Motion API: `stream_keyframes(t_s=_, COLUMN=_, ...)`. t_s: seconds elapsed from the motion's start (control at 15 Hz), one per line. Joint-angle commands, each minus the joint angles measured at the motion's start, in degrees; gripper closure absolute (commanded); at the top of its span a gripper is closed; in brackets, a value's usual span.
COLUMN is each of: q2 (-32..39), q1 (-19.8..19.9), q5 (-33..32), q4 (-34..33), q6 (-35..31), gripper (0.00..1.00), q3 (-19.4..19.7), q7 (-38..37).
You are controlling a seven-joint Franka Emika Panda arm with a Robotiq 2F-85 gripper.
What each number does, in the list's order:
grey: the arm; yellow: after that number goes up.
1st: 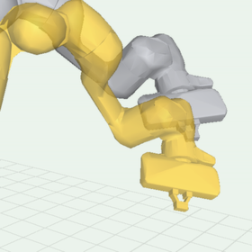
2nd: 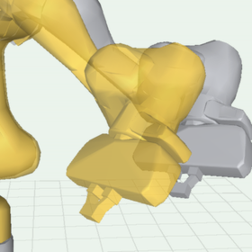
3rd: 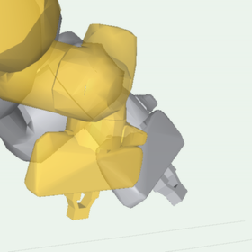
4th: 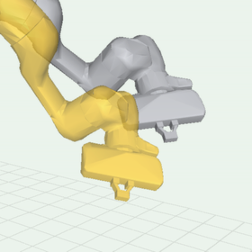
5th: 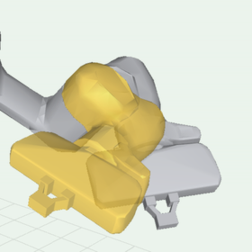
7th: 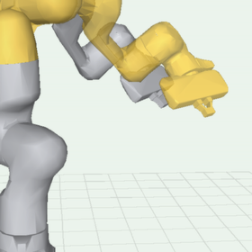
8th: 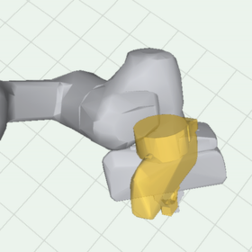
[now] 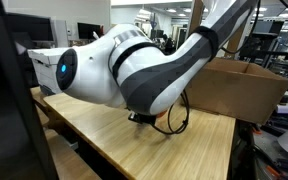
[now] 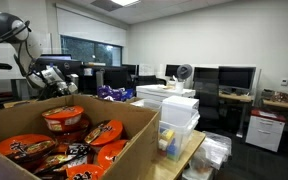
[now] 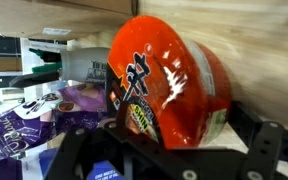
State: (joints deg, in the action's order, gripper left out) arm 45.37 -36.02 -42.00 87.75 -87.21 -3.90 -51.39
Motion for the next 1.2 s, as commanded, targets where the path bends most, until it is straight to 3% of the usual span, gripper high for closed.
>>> stream_keyframes(t_s=0.0, q2=0.62, q1=-0.24, q5=-2.10, q4=-0.28, q6=1.35, gripper=0.00, q3=0.34, q7=-2.27)
stream_keyframes(t_s=0.6, q2=1.52, q1=0.48, q5=-2.04, q4=-0.50, q6=2.02, gripper=0.00, q3=0.05, q7=-2.35)
stream_keyframes(t_s=1.13, q2=-1.93, q1=3.29, q5=-0.22, q4=2.58, q6=-2.37, gripper=0.00, q3=-1.37, q7=-2.77)
